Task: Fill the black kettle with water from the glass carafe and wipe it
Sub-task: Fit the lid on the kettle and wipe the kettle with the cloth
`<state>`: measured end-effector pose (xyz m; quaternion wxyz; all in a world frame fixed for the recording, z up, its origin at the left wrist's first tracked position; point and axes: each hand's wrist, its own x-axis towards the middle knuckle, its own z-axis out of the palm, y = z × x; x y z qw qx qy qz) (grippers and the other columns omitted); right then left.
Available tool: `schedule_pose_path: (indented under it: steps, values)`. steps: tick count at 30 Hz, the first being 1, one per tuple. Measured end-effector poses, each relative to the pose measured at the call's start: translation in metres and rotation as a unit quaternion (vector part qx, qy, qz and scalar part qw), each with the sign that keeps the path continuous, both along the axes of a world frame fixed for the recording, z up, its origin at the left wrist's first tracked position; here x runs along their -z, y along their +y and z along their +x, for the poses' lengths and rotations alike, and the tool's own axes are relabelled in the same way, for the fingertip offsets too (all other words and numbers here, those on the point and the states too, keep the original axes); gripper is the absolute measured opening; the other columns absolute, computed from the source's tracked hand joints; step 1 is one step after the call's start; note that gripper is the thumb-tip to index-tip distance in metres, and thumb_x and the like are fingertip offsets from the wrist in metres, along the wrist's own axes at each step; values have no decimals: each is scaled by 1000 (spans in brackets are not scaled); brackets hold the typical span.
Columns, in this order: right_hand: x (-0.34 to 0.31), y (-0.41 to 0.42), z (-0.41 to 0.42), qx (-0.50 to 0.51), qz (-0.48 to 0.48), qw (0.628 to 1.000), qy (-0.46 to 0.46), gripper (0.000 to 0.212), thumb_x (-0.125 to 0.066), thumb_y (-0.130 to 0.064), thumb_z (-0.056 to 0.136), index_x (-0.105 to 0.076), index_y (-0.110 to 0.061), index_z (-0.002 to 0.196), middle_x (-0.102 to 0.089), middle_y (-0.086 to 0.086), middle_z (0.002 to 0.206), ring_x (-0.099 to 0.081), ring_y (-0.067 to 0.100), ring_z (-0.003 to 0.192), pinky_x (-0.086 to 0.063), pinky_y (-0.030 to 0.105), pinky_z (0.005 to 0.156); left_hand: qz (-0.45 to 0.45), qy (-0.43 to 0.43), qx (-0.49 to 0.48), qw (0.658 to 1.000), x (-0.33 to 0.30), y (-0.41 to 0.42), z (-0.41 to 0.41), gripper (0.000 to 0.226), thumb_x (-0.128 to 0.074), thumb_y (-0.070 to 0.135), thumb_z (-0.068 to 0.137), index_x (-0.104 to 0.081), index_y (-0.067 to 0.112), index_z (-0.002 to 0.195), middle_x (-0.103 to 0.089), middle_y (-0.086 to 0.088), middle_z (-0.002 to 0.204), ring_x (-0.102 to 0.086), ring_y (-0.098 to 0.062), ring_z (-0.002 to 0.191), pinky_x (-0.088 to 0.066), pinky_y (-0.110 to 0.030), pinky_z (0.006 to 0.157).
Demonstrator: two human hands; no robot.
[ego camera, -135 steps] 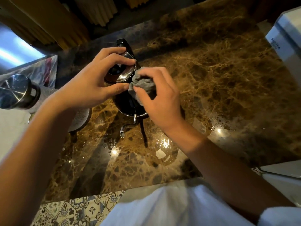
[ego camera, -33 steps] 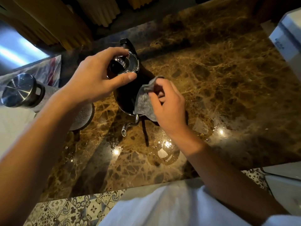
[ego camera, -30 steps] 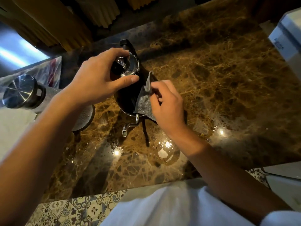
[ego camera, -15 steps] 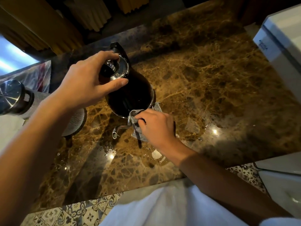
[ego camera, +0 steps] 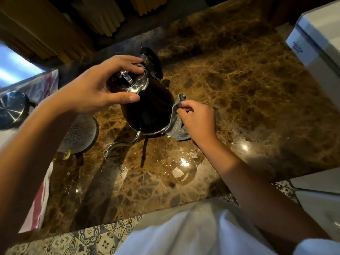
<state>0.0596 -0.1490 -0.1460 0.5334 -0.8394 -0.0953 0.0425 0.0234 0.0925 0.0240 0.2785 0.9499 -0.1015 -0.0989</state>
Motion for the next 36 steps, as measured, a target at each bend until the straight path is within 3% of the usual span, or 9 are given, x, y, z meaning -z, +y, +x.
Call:
schedule_pose_path:
  steps: [3, 6, 12, 18, 22, 26, 31, 34, 36]
  values:
    - [-6, 4, -16, -7, 59, 998, 0, 3, -72, -12, 93, -72, -14, 95, -67, -3, 69, -67, 17, 67, -59, 41, 66, 7, -9, -5, 1000, 3, 0, -3, 59, -72, 45, 91, -50, 30, 143, -38, 14, 161, -35, -3, 149, -34, -25, 114]
    - [-17, 15, -42, -14, 117, 992, -50, 9, -70, -3, 93, -72, -12, 96, -68, -5, 91, -69, 9, 78, -58, 24, 64, -2, -11, -13, 1000, 6, -1, -5, 58, -72, 39, 92, -49, 26, 145, -36, 14, 162, -36, -3, 149, -35, -27, 115]
    - [-7, 26, -69, -84, 27, 981, -172, 9, -73, -1, 91, -79, -7, 95, -72, 7, 100, -71, 26, 88, -58, 43, 71, -8, -33, -16, 999, 9, -5, -6, 64, -69, 48, 87, -52, 20, 143, -40, 7, 161, -40, -7, 147, -34, -25, 120]
    - [4, 5, -47, -20, -37, 996, -73, 10, -72, -22, 87, -73, -31, 88, -69, -12, 94, -66, 12, 77, -59, 41, 64, -38, -13, 13, 999, 5, 2, -2, 58, -73, 42, 84, -57, 21, 135, -43, 8, 159, -41, -10, 148, -42, -28, 115]
    - [-2, -3, -10, 11, 16, 1000, -8, 18, -75, -17, 88, -75, -26, 103, -68, -11, 87, -66, 9, 73, -62, 41, 72, -40, 4, 16, 999, 1, -1, -3, 56, -74, 40, 81, -60, 18, 130, -45, 11, 158, -39, -11, 149, -37, -33, 118]
    - [-12, 0, -7, -14, 61, 998, -18, 20, -71, -17, 84, -75, -23, 103, -67, -10, 90, -65, 12, 69, -61, 33, 69, 40, -6, -36, 999, -5, -12, -7, 62, -68, 61, 84, -54, 33, 138, -39, 11, 162, -35, -6, 149, -33, -36, 117]
    - [-4, -7, -20, -34, 51, 998, 10, 14, -73, -10, 87, -76, -21, 95, -66, -6, 83, -62, 15, 66, -60, 45, 66, 140, -59, -79, 985, -3, -33, -14, 77, -56, 75, 85, -45, 34, 149, -46, 4, 156, -53, -20, 132, -48, -47, 104]
    - [-8, -15, -27, -35, 73, 996, 35, 7, -75, -14, 90, -73, -20, 93, -58, -10, 63, -54, 9, 58, -53, 33, 60, 134, -63, -84, 985, -2, -33, -15, 77, -57, 69, 82, -46, 33, 149, -48, 5, 155, -53, -18, 131, -46, -41, 103]
    - [-23, -14, -30, -29, 162, 986, 36, 12, -72, -13, 91, -71, -23, 98, -63, -11, 68, -59, 3, 61, -52, 24, 59, 136, -67, -82, 985, 0, -32, -15, 75, -57, 68, 84, -47, 33, 149, -48, 5, 154, -53, -17, 130, -45, -37, 100]
